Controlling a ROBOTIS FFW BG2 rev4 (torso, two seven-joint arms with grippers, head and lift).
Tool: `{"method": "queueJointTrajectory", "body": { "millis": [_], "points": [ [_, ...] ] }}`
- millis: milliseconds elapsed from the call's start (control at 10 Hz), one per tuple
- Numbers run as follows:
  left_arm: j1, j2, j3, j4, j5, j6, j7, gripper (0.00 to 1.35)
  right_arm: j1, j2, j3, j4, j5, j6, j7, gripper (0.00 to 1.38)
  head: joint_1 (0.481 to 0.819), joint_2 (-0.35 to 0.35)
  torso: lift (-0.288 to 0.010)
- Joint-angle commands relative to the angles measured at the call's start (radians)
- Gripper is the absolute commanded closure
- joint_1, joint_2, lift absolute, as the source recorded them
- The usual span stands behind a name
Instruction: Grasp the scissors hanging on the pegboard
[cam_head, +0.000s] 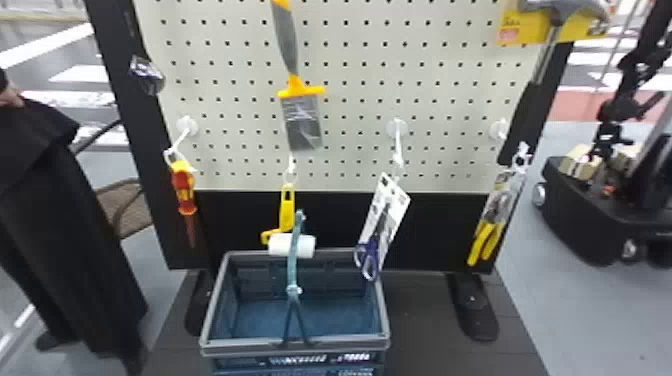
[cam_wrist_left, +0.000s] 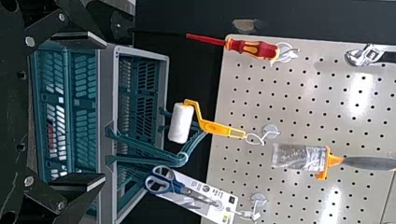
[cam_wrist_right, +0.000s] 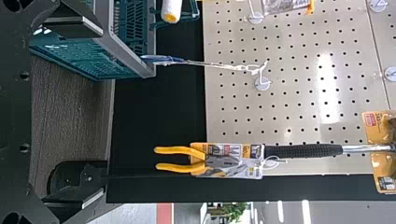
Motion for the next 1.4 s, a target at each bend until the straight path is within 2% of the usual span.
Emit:
{"method": "queueJointTrajectory", "body": {
  "millis": [0,700,1300],
  "points": [
    [-0.002,0.0,0.0,0.002,0.0,0.0,0.0,0.28,0.0,0.002,0.0,0.001,0.002,0.001,0.0,0.11,0.549,0.0,-0.1],
    [-0.002,-0.003,0.0,0.005,-0.002,-0.003,0.0,0.28,-0.017,-0.003,0.0,0.001,0.012,0.004,0.002,0.11,0.549,0.0,-0.1],
    [-0.009,-0.006,-0.002,0.012,0.0,-0.002,0.0,0.28,-0.213,-0.011,0.002,0.151,-0.016,0.023,0.109,0.1,0.549,0.0,-0.1]
  ]
}}
